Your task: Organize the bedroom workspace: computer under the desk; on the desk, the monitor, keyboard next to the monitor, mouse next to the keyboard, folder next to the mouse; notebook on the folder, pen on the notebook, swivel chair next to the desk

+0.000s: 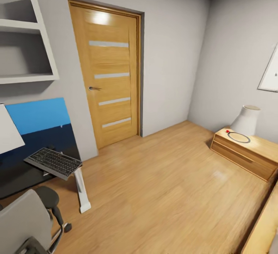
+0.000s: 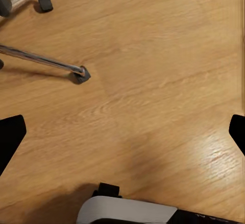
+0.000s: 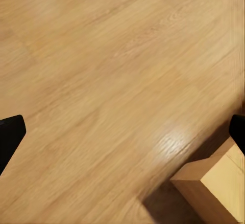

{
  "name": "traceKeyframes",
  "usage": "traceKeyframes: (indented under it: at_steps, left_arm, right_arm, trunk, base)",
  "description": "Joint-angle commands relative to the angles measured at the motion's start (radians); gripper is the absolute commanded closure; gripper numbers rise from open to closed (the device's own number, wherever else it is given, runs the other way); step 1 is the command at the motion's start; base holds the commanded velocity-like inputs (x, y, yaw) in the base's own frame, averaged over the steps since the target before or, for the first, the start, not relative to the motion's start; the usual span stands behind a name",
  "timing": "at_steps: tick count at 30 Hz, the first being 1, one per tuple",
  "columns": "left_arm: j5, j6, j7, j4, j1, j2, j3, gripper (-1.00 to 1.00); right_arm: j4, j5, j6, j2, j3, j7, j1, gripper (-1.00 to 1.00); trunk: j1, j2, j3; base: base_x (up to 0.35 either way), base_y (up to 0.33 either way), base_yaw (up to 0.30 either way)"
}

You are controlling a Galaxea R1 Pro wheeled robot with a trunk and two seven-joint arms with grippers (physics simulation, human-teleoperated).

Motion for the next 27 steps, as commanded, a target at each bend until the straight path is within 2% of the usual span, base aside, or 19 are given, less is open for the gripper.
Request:
traceKeyframes:
  at_steps: [1,14,27]
  left_arm:
    - [0.003,-0.003,0.0,0.004,0.0,0.0,0.0,-1.0]
    - [0.001,-0.003,0.0,0.006,0.0,-0.001,0.0,-1.0]
    - [0.001,-0.003,0.001,0.006,0.0,-0.001,-0.002,-1.0]
  right_arm:
    - [0.0,-0.007,-0.003,0.0,0.0,0.002,-0.001,-1.0]
    - [0.0,-0.006,-0.004,0.003,0.0,0.002,-0.001,-1.0]
    - [0.0,-0.003,-0.005,0.004,0.001,0.002,-0.001,-1.0]
  trunk:
    - [0.0,-0.001,-0.001]
    - [0.0,-0.001,-0.005]
    - [0.0,-0.001,-0.013]
  base:
    - [0.141,0.0,-0.299]
    - [0.283,0.062,-0.277]
    - [0.323,0.047,-0.035]
